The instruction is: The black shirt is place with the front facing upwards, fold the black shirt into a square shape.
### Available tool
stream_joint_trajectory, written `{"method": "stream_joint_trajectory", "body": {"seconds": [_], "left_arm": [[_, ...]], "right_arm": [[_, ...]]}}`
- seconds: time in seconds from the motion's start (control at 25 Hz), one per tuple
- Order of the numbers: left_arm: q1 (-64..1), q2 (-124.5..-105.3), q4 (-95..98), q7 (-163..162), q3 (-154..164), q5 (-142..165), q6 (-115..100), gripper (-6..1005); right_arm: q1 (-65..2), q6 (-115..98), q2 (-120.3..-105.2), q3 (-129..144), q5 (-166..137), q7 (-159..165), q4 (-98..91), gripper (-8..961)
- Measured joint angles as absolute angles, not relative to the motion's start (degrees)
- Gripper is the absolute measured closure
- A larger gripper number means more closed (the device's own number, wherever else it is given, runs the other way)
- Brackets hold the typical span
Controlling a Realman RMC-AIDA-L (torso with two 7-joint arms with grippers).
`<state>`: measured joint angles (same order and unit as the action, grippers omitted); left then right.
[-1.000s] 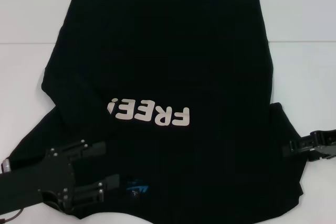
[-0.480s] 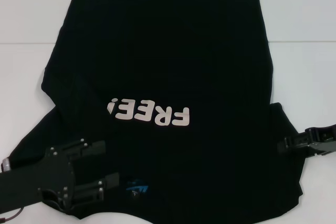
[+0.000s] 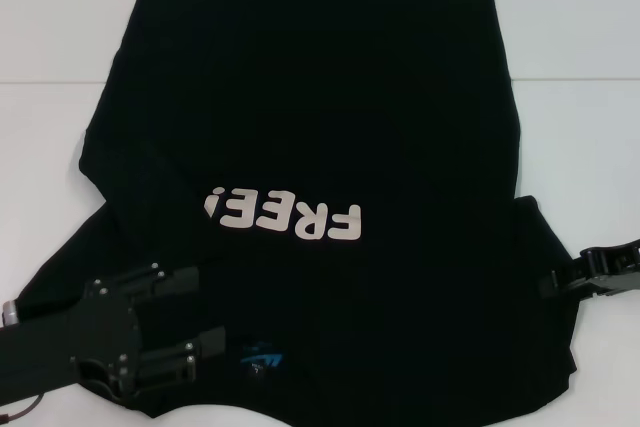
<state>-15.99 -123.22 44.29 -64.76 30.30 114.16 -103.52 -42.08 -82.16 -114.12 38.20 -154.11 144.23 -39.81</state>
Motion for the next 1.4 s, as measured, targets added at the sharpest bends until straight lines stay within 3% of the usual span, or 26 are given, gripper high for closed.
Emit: {"method": "stream_joint_trajectory", "body": {"seconds": [0.24, 0.44, 0.88, 1.4], "left_arm": [[-15.99, -123.22, 44.17, -64.78, 30.33, 114.12, -103.31, 234], [-16.32, -122.76, 42.76, -64.82, 30.33, 114.01, -103.15, 234], [-16.53, -122.38, 42.14, -64.95, 30.32, 113.85, -102.99, 234], [-16.52, -122.26, 42.09, -66.11, 30.32, 114.17, -103.01, 233]], "right_arm": [[-42.52, -81.37, -114.15, 39.25, -154.09, 144.85, -39.4, 457], [-42.55, -81.27, -114.17, 40.69, -154.14, 144.88, -39.63, 712], [-42.64, -81.22, -114.07, 40.9, -154.33, 144.82, -39.95, 911], [-39.91, -85.44, -112.2, 38.53, -149.85, 144.14, -46.8, 910]]}}
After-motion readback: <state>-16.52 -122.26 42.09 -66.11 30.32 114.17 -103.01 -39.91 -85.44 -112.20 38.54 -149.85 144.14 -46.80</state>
